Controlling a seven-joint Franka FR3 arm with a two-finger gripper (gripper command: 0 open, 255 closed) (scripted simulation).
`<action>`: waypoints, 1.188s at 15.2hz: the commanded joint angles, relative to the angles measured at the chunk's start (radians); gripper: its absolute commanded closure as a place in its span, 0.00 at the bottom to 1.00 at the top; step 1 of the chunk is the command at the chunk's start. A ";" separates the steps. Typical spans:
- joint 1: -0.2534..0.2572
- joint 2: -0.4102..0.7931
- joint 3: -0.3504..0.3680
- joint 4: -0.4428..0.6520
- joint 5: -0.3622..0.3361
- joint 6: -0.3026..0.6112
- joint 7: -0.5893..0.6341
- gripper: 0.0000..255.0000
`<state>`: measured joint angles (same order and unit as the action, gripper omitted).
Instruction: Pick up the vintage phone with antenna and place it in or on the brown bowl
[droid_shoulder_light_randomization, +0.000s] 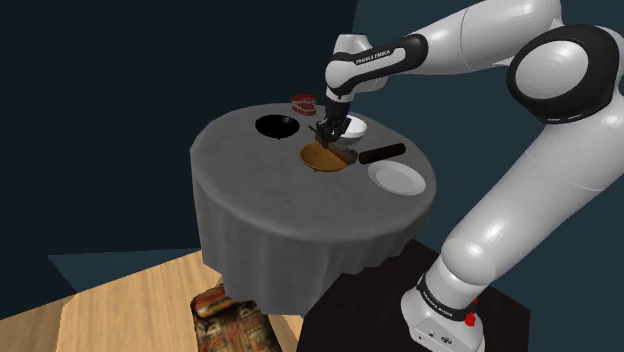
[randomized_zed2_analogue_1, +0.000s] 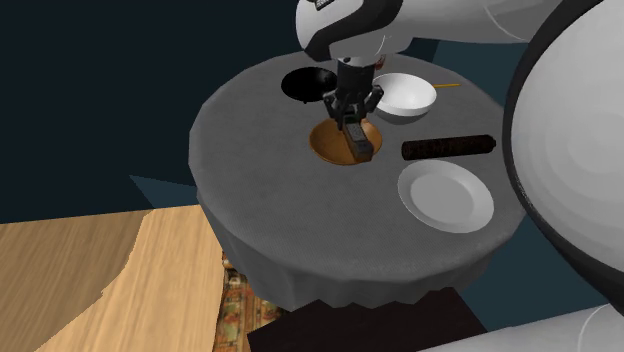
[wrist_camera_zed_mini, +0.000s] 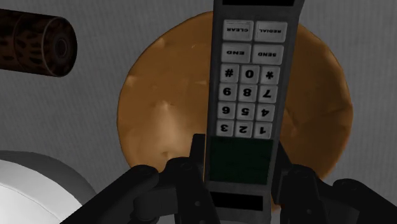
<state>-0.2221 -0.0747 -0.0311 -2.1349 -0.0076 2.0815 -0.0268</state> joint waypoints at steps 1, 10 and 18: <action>0.000 0.009 0.000 -0.017 0.000 0.027 0.000 1.00; 0.000 0.036 0.000 -0.055 0.001 0.092 -0.001 1.00; 0.000 0.036 0.000 -0.055 0.001 0.092 -0.001 0.00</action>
<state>-0.2222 -0.0390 -0.0314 -2.1900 -0.0068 2.1731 -0.0273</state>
